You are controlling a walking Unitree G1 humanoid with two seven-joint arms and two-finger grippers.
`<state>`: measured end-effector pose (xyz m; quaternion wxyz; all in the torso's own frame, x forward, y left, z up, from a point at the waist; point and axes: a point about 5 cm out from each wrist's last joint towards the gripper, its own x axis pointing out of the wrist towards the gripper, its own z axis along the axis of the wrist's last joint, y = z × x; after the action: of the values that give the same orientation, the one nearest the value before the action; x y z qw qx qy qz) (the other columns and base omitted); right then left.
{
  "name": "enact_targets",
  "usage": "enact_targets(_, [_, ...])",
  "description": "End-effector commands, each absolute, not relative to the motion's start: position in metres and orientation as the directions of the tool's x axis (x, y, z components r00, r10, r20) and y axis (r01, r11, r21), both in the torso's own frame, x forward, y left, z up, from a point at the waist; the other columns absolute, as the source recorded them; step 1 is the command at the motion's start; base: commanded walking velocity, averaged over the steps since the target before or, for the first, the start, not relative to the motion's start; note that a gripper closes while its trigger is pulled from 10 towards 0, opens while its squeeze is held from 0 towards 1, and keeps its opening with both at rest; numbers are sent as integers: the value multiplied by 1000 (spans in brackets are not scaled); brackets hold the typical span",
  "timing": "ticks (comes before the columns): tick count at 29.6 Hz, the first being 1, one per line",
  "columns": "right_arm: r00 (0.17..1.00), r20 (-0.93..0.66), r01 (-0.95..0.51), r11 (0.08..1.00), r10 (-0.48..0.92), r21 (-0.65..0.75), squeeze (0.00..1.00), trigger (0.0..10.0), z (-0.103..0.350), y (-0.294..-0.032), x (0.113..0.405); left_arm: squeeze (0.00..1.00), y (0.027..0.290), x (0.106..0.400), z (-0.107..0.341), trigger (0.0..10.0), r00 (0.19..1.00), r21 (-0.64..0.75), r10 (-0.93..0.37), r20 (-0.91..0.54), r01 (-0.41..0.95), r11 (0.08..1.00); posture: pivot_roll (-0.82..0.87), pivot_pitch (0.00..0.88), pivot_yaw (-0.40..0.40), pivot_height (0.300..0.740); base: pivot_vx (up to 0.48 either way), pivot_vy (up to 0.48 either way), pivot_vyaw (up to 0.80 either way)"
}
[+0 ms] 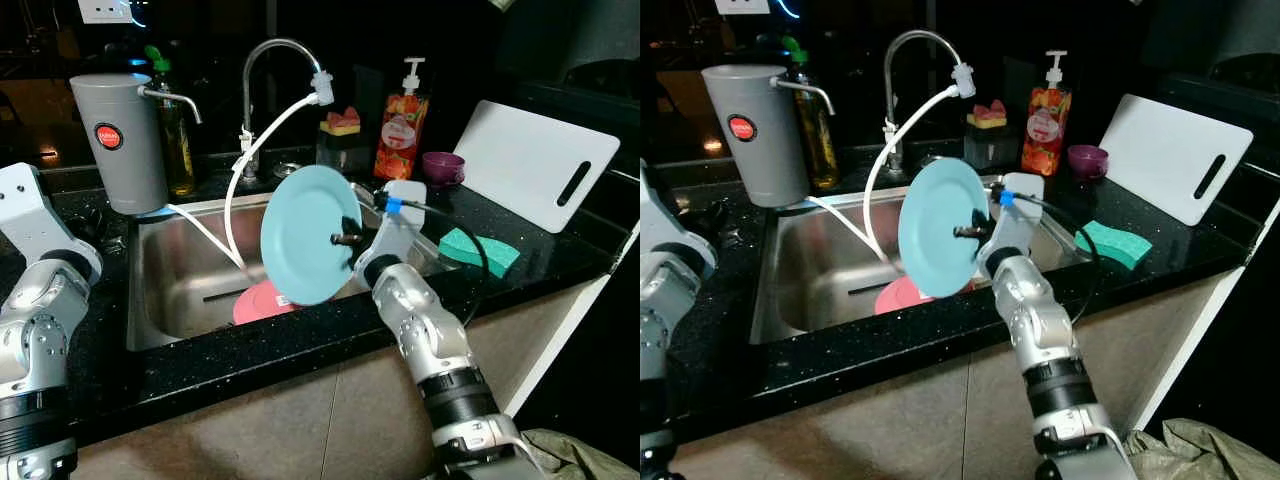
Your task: Kitchen organization
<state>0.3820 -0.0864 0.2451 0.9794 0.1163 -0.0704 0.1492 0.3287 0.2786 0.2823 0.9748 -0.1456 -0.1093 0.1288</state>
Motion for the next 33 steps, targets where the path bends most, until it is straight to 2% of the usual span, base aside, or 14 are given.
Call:
enact_targets(1, [938, 171, -332, 924, 302, 189, 141, 10000, 241, -81, 380, 0, 279, 329, 284, 10000, 940, -309, 294, 176, -231, 923, 151, 58, -46, 740, 0, 0, 0])
enact_targets(2, [938, 171, -332, 924, 302, 189, 141, 10000, 241, -81, 380, 0, 279, 329, 284, 10000, 940, -309, 294, 176, -231, 923, 151, 58, -46, 740, 0, 0, 0])
enact_targets(3, [936, 171, -339, 920, 309, 194, 424, 10000, 240, -78, 379, 0, 279, 329, 284, 10000, 940, -309, 293, 175, -230, 923, 151, 58, -46, 740, 0, 0, 0])
enact_targets(4, [933, 178, -346, 916, 314, 202, 769, 10000, 240, -77, 378, 0, 277, 329, 284, 10000, 942, -307, 288, 174, -226, 925, 154, 52, -40, 740, 0, 0, 0])
enact_targets(5, [933, 178, -346, 916, 314, 202, 769, 10000, 240, -77, 378, 0, 277, 329, 284, 10000, 942, -307, 288, 174, -226, 925, 154, 52, -40, 740, 0, 0, 0])
enact_targets(6, [931, 186, -351, 913, 315, 208, 1000, 10000, 241, -76, 378, 0, 276, 329, 283, 10000, 943, -305, 284, 174, -222, 926, 151, 50, -39, 740, 0, 0, 0])
enact_targets(18, [908, 289, -363, 915, 305, 176, 1000, 10000, 260, -86, 366, 0, 246, 340, 277, 10000, 968, -287, 189, 168, -135, 948, 119, 51, -28, 740, 0, 0, 0])
enact_targets(22, [867, 373, -382, 922, 331, 70, 1000, 10000, 274, -90, 350, 0, 218, 339, 279, 10000, 976, -186, 71, 207, -33, 982, 116, 52, -26, 740, 0, 0, 0])
enact_targets(23, [867, 373, -382, 922, 331, 70, 1000, 10000, 274, -90, 350, 0, 218, 339, 279, 10000, 976, -186, 71, 207, -33, 982, 116, 52, -26, 740, 0, 0, 0])
enact_targets(24, [853, 392, -388, 921, 343, 38, 957, 10000, 277, -91, 346, 0, 209, 338, 280, 10000, 976, -155, 33, 216, 1, 988, 114, 51, -25, 740, 0, 0, 0])
enact_targets(25, [853, 392, -388, 921, 343, 38, 957, 10000, 277, -91, 346, 0, 209, 338, 280, 10000, 976, -155, 33, 216, 1, 988, 114, 51, -25, 740, 0, 0, 0])
enact_targets(26, [840, 410, -389, 921, 354, 3, 639, 10000, 281, -91, 342, 0, 202, 337, 279, 10000, 977, -145, -1, 214, 33, 989, 110, 51, -24, 740, 0, 0, 0])
enact_targets(27, [830, 426, -388, 922, 360, -23, 0, 10000, 285, -91, 339, 0, 197, 338, 276, 10000, 979, -142, -13, 203, 42, 989, 110, 51, -24, 740, 0, 0, 0])
enact_targets(33, [818, 462, -363, 931, 342, -46, 0, 10000, 293, -89, 332, 0, 191, 342, 260, 10000, 991, -146, 17, 134, 3, 989, 105, 43, -17, 740, 0, 0, 0])
